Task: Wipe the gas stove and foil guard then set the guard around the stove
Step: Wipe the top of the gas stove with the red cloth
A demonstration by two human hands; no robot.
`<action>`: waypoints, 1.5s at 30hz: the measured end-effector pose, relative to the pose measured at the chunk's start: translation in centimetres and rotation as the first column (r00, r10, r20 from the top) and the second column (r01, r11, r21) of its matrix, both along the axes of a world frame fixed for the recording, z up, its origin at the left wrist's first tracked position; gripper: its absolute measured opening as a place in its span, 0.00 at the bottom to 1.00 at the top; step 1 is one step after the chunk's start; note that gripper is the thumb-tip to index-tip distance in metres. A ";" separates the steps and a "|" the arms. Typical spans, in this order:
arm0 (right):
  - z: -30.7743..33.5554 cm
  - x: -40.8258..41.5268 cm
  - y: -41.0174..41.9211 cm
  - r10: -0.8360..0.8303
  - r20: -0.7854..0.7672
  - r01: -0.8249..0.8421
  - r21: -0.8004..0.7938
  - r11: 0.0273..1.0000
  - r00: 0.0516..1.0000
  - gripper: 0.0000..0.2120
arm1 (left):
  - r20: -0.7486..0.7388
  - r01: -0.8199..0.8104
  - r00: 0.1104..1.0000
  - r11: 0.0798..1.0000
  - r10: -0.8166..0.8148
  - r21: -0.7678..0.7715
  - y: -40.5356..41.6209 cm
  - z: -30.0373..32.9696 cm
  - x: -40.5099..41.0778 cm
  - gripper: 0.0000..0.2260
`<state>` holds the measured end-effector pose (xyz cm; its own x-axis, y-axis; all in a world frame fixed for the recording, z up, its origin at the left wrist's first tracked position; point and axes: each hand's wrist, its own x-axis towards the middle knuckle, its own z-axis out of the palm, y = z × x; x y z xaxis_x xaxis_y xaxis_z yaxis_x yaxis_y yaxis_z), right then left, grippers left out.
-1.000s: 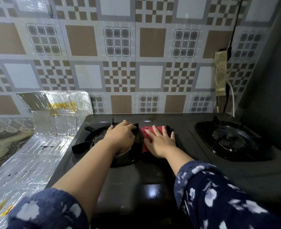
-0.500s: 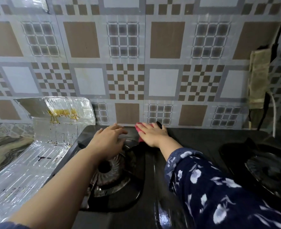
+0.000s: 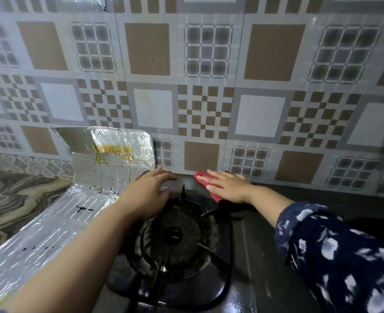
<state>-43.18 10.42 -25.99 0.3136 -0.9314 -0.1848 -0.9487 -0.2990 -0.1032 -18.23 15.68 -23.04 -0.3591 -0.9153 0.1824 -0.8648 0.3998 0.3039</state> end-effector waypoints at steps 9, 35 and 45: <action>0.4 4.6 -3.3 0.133 0.095 -0.142 0.087 0.986 0.987 0.24 | 0.042 -0.132 0.991 0.990 0.130 0.054 -1.2 -0.5 2.5 0.18; 1.4 14.2 -8.8 0.540 0.182 -0.568 0.201 0.798 0.822 0.20 | 0.099 -0.401 0.916 0.896 0.389 0.191 -0.5 -1.1 5.5 0.36; 0.0 15.1 -9.3 0.522 0.090 -0.529 0.082 0.845 0.848 0.27 | 0.176 -0.423 0.903 0.881 0.392 0.209 -0.2 -0.7 5.1 0.34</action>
<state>-28.06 1.07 -26.04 0.7648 -0.6012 -0.2316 -0.6428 -0.7359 -0.2125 -13.18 15.47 -23.70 0.0499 -0.9956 -0.0796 -0.9724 -0.0666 0.2236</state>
